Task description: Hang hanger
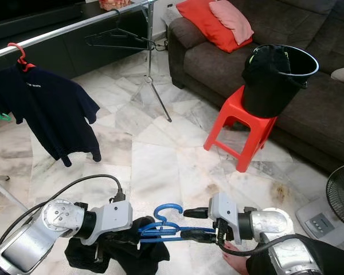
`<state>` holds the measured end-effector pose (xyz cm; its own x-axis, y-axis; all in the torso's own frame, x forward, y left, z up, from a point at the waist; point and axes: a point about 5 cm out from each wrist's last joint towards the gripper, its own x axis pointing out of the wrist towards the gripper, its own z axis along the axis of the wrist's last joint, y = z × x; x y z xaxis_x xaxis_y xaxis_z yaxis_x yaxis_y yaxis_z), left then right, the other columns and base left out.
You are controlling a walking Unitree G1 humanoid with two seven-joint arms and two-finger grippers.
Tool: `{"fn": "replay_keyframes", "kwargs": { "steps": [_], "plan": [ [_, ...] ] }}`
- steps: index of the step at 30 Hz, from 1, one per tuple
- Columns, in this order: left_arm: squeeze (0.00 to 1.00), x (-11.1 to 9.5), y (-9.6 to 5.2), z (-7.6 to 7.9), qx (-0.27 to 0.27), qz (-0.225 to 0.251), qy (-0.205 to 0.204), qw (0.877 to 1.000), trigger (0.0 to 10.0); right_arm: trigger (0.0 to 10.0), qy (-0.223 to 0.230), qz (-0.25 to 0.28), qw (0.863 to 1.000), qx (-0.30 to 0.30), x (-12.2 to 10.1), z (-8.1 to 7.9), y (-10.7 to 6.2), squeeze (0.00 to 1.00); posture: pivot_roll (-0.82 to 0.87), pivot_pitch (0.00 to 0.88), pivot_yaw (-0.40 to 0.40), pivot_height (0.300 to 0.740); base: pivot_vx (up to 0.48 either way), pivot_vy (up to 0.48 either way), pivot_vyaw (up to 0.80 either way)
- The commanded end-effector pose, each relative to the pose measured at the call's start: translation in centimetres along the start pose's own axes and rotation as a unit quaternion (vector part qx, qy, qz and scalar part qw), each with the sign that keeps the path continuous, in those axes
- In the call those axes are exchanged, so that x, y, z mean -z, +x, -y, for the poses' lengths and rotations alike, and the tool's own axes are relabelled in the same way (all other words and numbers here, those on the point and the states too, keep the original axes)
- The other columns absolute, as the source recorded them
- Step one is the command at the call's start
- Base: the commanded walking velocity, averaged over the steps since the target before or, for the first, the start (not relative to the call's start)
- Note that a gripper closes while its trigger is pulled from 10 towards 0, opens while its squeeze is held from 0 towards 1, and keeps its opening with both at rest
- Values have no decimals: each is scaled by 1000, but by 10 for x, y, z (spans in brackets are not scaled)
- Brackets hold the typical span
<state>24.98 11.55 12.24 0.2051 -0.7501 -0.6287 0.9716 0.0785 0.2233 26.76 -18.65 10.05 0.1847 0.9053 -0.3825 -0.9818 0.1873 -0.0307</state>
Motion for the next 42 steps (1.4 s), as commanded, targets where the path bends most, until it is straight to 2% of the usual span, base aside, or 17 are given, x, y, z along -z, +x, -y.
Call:
{"fn": "replay_keyframes", "kwargs": {
  "steps": [1,7,13,22,31,35,36,37,38,39,42],
  "plan": [
    [0,-14,2,1,10,12,25,1000,10000,10000,5,-2,1000,-8,4,-2,-3,0,58,156,-65,740,0,0,0],
    [0,-22,7,4,22,20,34,999,10000,10000,-2,-15,1000,-14,9,2,1,0,61,154,-68,740,0,0,0],
    [0,-31,10,11,40,30,44,998,10000,10000,-23,-11,999,19,6,12,5,0,66,156,-71,740,0,0,0],
    [0,-38,13,12,47,37,50,997,10000,10000,13,-16,998,-53,13,2,9,0,70,154,-73,740,0,0,0],
    [0,-39,13,12,49,38,52,997,10000,10000,16,-20,998,-61,16,2,8,0,69,153,-73,740,0,0,0],
    [0,-41,14,12,48,39,53,997,10000,10000,-3,-41,998,-39,20,4,12,0,67,151,-73,740,0,0,0],
    [0,-41,14,12,48,39,53,997,10000,8980,-7,-41,999,-34,20,4,14,0,67,151,-73,740,0,0,0],
    [0,-42,15,12,48,39,53,997,10000,8980,-6,-39,999,-33,20,4,15,0,67,151,-73,740,0,0,0],
    [0,-42,15,12,48,39,53,997,10000,6157,-4,-37,999,-34,20,4,15,0,69,147,-72,740,0,0,0],
    [0,-42,15,11,48,38,53,997,10000,0,0,-34,999,-40,19,3,17,0,69,146,-72,740,0,0,0],
    [0,-42,15,11,48,38,52,997,10000,0,2,-34,998,-52,20,0,18,0,73,145,-73,740,0,0,0]
  ]
}}
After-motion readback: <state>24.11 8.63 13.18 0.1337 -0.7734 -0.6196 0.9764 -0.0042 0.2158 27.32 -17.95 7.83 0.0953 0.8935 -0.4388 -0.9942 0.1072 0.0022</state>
